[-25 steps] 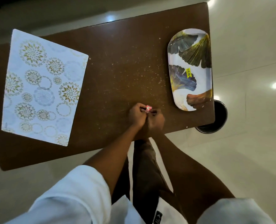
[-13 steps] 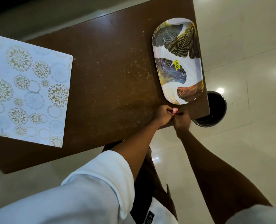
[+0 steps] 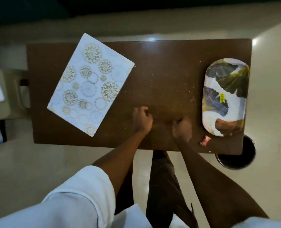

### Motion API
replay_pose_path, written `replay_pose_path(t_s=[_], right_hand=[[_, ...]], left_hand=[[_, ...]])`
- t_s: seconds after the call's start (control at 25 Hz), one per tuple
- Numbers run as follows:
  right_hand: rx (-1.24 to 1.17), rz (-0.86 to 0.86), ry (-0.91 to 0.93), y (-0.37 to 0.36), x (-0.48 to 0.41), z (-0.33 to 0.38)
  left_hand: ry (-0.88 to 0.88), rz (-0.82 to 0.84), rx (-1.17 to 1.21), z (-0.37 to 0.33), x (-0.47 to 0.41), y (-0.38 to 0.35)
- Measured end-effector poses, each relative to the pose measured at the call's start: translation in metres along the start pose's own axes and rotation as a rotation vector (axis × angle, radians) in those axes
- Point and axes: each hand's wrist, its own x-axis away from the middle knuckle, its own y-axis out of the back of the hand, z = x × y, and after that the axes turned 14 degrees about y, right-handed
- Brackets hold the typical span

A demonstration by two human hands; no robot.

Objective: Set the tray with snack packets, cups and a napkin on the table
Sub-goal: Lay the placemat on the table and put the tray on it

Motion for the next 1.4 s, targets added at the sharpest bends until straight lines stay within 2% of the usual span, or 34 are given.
replay_pose_path(t_s=[0.08, 0.12, 0.2, 0.28, 0.44, 0.48, 0.6, 0.8, 1.0, 1.4], right_hand=[[0.054, 0.115, 0.212, -0.030, -0.009, 0.049], [0.067, 0.159, 0.321, -0.047, -0.017, 0.074], [0.102, 0.192, 0.485, -0.073, -0.037, 0.124], [0.207, 0.191, 0.638, -0.095, -0.059, 0.169], [0.593, 0.358, 1.100, -0.136, -0.085, 0.259], [0.677, 0.400, 1.162, -0.148, -0.088, 0.278], [0.753, 0.464, 1.093, -0.178, -0.098, 0.312], [0.735, 0.430, 1.003, -0.184, -0.109, 0.318], [0.603, 0.360, 0.805, -0.170, -0.089, 0.274], [0.276, 0.247, 0.422, -0.155, -0.065, 0.166]], left_hand=[[0.119, -0.232, -0.033, 0.030, -0.034, 0.044], [0.214, -0.273, -0.058, 0.047, -0.050, 0.064], [0.457, -0.229, -0.054, 0.079, -0.081, 0.099], [0.640, -0.154, 0.051, 0.105, -0.112, 0.135], [0.616, -0.119, 0.099, 0.134, -0.151, 0.181], [0.595, -0.088, 0.105, 0.141, -0.156, 0.184], [0.531, -0.032, 0.146, 0.159, -0.160, 0.186], [0.428, -0.051, 0.082, 0.176, -0.160, 0.187], [0.261, -0.048, -0.066, 0.180, -0.179, 0.205], [-0.135, 0.028, -0.442, 0.122, -0.223, 0.230]])
